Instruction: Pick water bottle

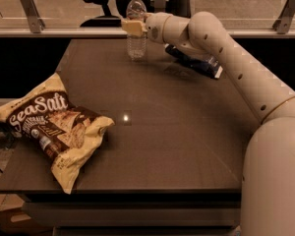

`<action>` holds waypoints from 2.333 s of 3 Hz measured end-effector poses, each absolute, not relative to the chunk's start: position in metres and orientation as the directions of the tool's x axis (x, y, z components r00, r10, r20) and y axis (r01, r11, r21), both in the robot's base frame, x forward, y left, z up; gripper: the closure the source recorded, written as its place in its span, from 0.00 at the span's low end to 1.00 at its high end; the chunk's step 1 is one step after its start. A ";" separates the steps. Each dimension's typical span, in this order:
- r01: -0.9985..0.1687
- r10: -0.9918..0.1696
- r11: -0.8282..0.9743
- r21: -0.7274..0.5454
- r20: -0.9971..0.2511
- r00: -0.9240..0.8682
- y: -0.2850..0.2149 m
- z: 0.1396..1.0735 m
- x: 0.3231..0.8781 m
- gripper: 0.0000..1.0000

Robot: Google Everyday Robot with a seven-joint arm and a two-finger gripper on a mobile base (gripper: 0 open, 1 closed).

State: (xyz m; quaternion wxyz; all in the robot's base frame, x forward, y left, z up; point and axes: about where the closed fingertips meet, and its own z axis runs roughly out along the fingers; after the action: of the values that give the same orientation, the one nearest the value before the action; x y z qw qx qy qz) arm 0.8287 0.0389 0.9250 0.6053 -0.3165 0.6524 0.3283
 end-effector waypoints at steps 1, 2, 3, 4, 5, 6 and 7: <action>-0.816 -0.035 0.577 0.029 -0.998 -0.061 0.034 0.938 0.820 1.00; -0.818 -0.080 0.575 -0.006 -0.996 -0.048 0.030 0.955 0.810 1.00; -0.820 -0.124 0.571 -0.036 -0.991 -0.043 0.030 0.972 0.800 1.00; -0.824 -0.164 0.563 -0.062 -0.986 -0.037 0.031 0.988 0.789 1.00; -0.831 -0.186 0.549 -0.093 -0.982 -0.013 0.032 1.005 0.778 1.00; -0.842 -0.181 0.526 -0.124 -0.983 0.032 0.030 1.026 0.765 1.00; -0.841 -0.181 0.517 -0.162 -0.980 0.077 0.027 1.045 0.752 1.00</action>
Offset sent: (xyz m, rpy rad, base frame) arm -0.0318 -0.0232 0.0559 -0.1221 -0.0376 0.0042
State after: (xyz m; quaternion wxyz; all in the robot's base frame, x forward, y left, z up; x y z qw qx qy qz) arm 0.7525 0.0268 1.0452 0.6086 -0.4101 0.6229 0.2708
